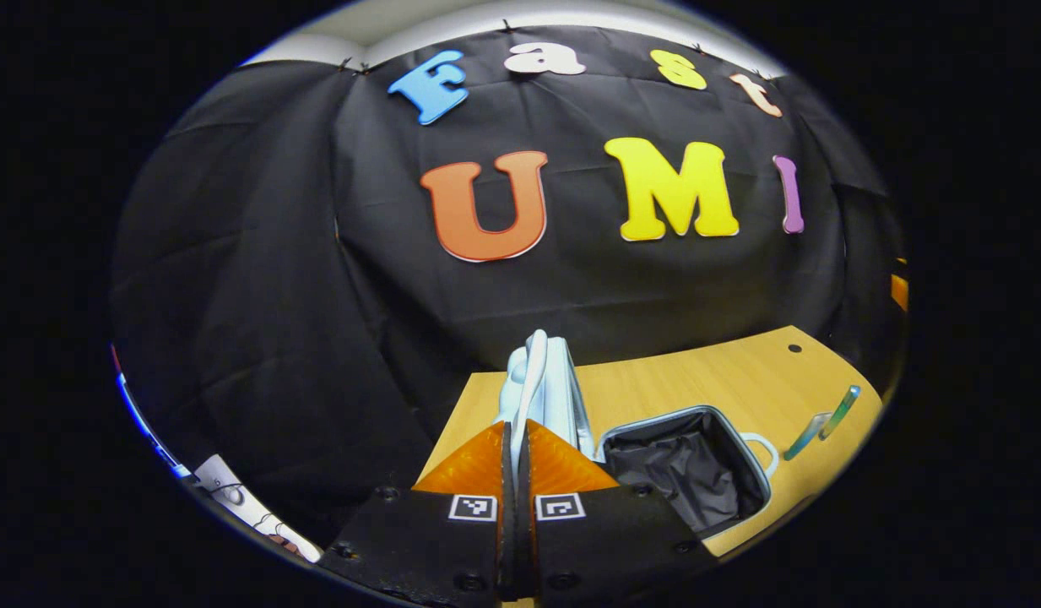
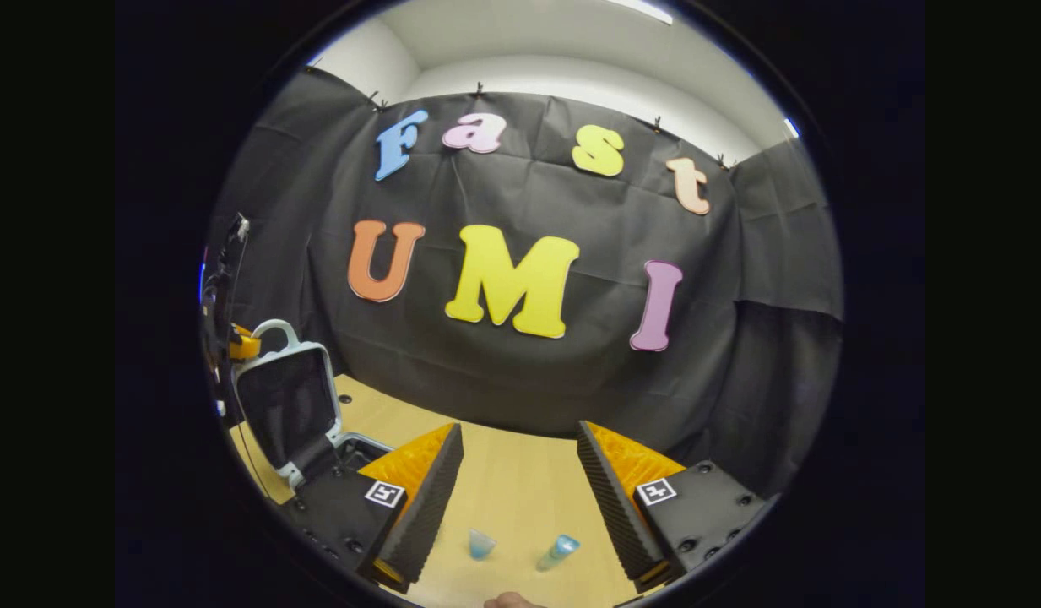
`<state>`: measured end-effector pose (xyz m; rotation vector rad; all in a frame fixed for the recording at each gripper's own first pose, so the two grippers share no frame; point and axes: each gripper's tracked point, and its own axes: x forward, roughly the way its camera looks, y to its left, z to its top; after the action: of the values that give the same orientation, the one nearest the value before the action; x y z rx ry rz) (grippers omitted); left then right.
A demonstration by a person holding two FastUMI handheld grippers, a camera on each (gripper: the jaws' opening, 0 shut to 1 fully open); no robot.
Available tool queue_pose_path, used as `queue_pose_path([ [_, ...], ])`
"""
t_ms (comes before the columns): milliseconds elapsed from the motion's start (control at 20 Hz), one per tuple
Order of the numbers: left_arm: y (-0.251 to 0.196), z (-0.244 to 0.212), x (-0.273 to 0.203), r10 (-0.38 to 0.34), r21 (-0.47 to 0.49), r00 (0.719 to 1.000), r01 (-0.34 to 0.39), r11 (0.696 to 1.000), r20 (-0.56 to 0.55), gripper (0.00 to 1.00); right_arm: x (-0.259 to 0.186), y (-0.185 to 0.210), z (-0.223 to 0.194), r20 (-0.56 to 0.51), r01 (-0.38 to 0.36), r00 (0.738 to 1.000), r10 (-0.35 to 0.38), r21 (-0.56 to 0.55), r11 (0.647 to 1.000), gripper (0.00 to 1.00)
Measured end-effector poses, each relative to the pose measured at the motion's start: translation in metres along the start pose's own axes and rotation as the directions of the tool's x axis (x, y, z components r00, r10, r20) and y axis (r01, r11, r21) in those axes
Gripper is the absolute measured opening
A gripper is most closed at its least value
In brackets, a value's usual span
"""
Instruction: First open the suitcase, pack the skin care products into it, and then close the suitcase.
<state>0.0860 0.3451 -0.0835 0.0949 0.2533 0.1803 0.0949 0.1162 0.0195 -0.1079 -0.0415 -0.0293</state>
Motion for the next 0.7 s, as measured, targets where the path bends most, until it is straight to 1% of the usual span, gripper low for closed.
queue_pose_path([
  [100,0.040,-0.027,0.017,0.033,-0.021,0.999,-0.034,0.999,-0.043,0.03,-0.001,0.017,0.002,-0.001,-0.005,1.000,0.005,-0.011,1.000,0.81],
  [200,0.074,-0.061,0.038,0.050,-0.064,0.994,-0.057,0.996,-0.095,0.02,-0.001,0.033,0.001,-0.011,-0.007,1.000,0.007,-0.030,1.000,0.81],
  [350,0.100,-0.115,0.053,0.039,-0.165,0.983,-0.069,0.984,-0.179,0.03,-0.001,0.049,0.000,-0.027,-0.009,1.000,0.008,-0.039,0.999,0.81],
  [450,0.108,-0.145,0.063,0.014,-0.225,0.979,-0.062,0.972,-0.206,0.03,-0.001,0.054,-0.003,-0.036,-0.007,0.999,0.005,-0.043,0.999,0.81],
  [500,0.110,-0.160,0.069,-0.011,-0.261,0.974,-0.050,0.964,-0.225,0.03,-0.001,0.055,-0.004,-0.038,-0.001,0.999,0.000,-0.046,0.999,0.81],
  [600,0.113,-0.195,0.076,-0.055,-0.355,0.958,-0.050,0.933,-0.280,0.03,-0.003,0.053,-0.009,-0.058,0.008,0.998,-0.011,-0.047,0.999,0.81],
  [700,0.114,-0.221,0.080,-0.109,-0.491,0.947,-0.058,0.869,-0.304,0.04,-0.004,0.051,-0.013,-0.079,0.021,0.997,-0.025,-0.052,0.998,0.81],
])
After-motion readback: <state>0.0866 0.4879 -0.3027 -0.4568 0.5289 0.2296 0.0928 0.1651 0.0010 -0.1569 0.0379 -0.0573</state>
